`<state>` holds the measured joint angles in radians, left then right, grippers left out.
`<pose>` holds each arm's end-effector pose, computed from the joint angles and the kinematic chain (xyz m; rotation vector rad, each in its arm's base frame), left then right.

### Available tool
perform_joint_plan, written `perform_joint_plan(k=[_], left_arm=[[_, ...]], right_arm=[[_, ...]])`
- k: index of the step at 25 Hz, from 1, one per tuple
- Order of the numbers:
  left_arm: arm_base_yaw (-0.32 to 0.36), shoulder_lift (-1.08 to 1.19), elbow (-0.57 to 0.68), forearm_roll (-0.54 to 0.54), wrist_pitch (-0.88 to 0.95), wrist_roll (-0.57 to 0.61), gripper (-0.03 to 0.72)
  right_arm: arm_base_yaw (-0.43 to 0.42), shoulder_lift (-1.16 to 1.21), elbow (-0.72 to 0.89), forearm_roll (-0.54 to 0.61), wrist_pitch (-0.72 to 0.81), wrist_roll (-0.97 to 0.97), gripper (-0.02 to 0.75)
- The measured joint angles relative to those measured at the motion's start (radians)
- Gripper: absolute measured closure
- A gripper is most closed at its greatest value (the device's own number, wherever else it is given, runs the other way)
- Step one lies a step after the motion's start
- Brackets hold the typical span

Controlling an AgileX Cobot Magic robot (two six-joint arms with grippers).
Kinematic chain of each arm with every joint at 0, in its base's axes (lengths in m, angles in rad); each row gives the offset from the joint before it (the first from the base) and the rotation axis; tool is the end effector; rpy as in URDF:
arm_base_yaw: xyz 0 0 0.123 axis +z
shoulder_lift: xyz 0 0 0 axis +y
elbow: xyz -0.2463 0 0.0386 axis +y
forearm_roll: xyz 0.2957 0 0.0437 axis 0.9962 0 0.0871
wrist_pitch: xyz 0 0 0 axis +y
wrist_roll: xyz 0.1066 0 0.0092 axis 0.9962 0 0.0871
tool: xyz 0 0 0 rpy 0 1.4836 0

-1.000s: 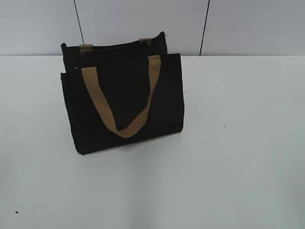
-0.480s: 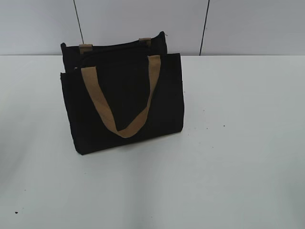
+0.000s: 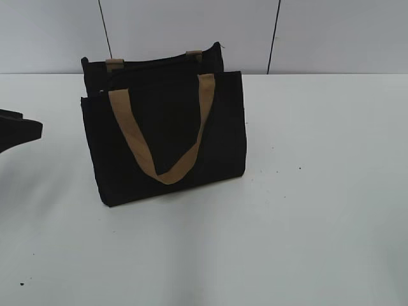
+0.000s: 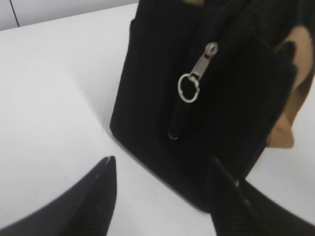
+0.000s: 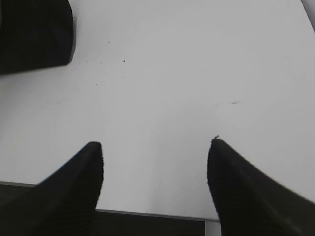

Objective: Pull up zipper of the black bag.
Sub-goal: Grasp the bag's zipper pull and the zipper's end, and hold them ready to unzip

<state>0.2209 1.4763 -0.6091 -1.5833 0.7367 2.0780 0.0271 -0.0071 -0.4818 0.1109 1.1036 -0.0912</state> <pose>0.3053 -0.0052 0.1196 0.6277 2.0515 -0.4534 0.0857 0.0129 0.2838 -0.1311 2.0903 0.0952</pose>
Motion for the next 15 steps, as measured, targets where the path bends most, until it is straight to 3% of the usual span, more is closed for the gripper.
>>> perform_joint_plan(k=[6,11,15], left_arm=[[0.002,0.195,-0.052,-0.126,0.110,0.274,0.237],[-0.004,0.321,-0.135,-0.138,0.168,0.344,0.237],[-0.060,0.378,-0.191,-0.135,0.176,0.364,0.237]], right_arm=[[0.000,0.000,0.000,0.000,0.000,0.000,0.233],[0.000,0.000,0.000,0.000,0.000,0.000,0.233],[0.000,0.000,0.000,0.000,0.000,0.000,0.233]])
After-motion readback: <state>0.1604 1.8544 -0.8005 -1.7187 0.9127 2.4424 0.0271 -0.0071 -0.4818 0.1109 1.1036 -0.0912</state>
